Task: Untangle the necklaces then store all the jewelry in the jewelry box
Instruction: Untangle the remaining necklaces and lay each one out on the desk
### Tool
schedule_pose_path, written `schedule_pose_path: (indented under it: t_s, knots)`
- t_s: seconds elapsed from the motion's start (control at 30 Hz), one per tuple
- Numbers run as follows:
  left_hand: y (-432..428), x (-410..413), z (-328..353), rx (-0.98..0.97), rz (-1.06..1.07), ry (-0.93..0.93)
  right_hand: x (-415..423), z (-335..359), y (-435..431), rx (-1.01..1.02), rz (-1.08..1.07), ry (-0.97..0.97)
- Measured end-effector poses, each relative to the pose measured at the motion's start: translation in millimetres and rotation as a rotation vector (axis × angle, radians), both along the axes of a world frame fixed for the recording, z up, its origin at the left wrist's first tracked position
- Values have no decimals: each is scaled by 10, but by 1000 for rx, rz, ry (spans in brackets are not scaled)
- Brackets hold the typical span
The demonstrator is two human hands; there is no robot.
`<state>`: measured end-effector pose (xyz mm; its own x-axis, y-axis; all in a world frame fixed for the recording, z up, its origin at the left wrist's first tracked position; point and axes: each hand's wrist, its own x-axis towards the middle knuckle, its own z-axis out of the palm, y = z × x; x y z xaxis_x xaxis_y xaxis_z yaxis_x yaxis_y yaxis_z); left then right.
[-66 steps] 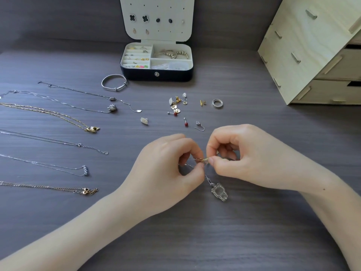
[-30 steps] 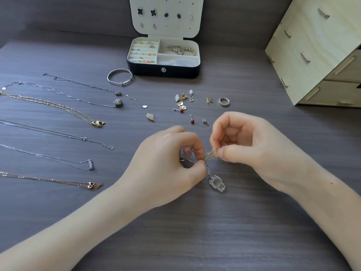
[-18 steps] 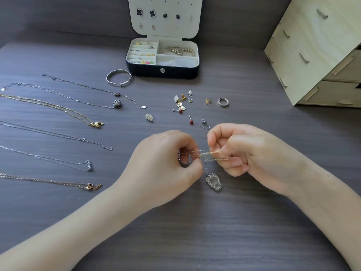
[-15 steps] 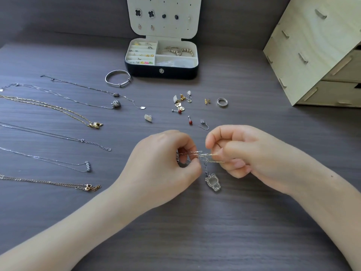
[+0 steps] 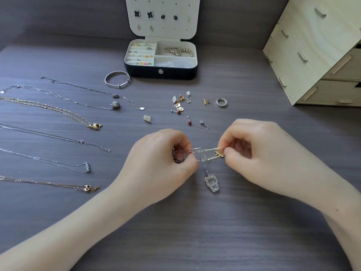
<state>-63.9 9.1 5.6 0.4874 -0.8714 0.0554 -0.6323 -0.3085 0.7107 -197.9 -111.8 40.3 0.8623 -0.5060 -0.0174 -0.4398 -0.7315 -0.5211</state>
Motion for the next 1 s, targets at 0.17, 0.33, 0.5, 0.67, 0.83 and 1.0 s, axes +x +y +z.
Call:
schedule_pose_path:
  t_s: [0.17, 0.33, 0.5, 0.67, 0.83, 1.0]
  knots:
    - [-17, 15, -17, -50, -12, 74, 19, 88, -44, 498, -108, -138]
    - [-30, 21, 19, -48, 10, 230, 64, 33, -56, 732, -155, -228]
    - [-71, 10, 32, -141, 14, 447, 81, 26, -53, 832, -159, -261]
    - [-77, 1, 59, -218, -26, 533, 71, 49, -58, 928, -148, -309]
    - [-81, -6, 59, -253, -92, 522, 68, 51, -55, 929, -153, -309]
    - [-103, 25, -32, -248, -122, 388, 63, 39, -53, 888, -175, -302]
